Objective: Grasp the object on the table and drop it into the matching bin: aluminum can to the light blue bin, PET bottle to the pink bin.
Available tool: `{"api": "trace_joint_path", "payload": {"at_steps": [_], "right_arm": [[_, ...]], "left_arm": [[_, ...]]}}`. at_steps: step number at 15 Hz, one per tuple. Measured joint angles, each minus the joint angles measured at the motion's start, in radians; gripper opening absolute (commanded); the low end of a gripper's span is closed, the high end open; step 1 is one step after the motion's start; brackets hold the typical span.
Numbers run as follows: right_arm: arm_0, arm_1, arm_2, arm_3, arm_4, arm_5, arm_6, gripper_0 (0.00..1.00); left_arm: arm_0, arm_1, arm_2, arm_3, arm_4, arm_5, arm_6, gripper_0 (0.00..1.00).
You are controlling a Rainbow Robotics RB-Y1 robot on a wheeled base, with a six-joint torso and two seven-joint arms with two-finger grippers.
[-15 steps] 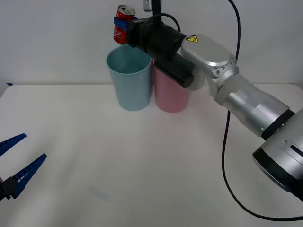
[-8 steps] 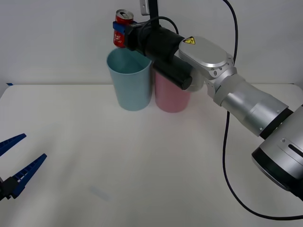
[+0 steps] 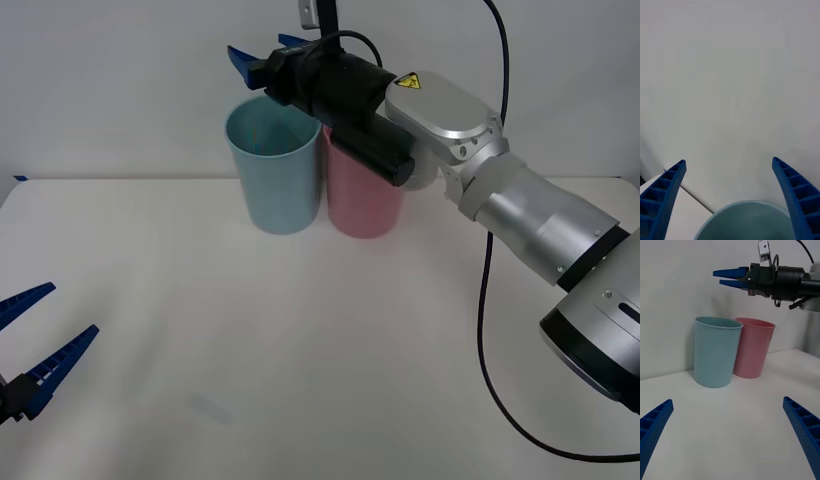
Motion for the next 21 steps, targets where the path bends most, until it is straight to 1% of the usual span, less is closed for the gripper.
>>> {"api": "trace_joint_path", "payload": {"at_steps": [3, 5, 8, 12, 14, 15, 16, 18, 21], "right_arm": [[0.012, -0.023, 0.0, -0.018, -0.009, -0.028, 0.0, 1.0], [0.065, -0.073, 0.0, -0.109, -0.013, -0.033, -0.001, 1.0], [0.198, -0.191, 0.0, -0.323, -0.014, -0.034, 0.0, 1.0], [0.405, -0.396, -0.003, -0.618, -0.027, -0.037, 0.0, 1.0], [0.525, -0.493, -0.027, -0.739, -0.033, -0.038, 0.007, 1.0], [0.585, -0.523, -0.054, -0.781, -0.034, -0.045, 0.015, 1.0], [0.647, -0.54, -0.094, -0.808, -0.031, -0.065, 0.026, 1.0], [0.771, -0.546, -0.199, -0.82, -0.024, -0.161, 0.082, 1.0], [0.929, -0.527, -0.339, -0.82, -0.025, -0.286, 0.213, 1.0]], "left_arm": [[0.0, 0.0, 0.0, 0.0, 0.0, 0.0, 0.0, 1.0], [0.0, 0.0, 0.0, 0.0, 0.0, 0.0, 0.0, 1.0], [0.0, 0.0, 0.0, 0.0, 0.0, 0.0, 0.0, 1.0], [0.0, 0.0, 0.0, 0.0, 0.0, 0.0, 0.0, 1.0], [0.0, 0.0, 0.0, 0.0, 0.0, 0.0, 0.0, 1.0], [0.0, 0.0, 0.0, 0.0, 0.0, 0.0, 0.0, 1.0], [0.0, 0.0, 0.0, 0.0, 0.0, 0.0, 0.0, 1.0], [0.0, 0.0, 0.0, 0.0, 0.0, 0.0, 0.0, 1.0], [0.0, 0.0, 0.0, 0.0, 0.0, 0.0, 0.0, 1.0]]}}
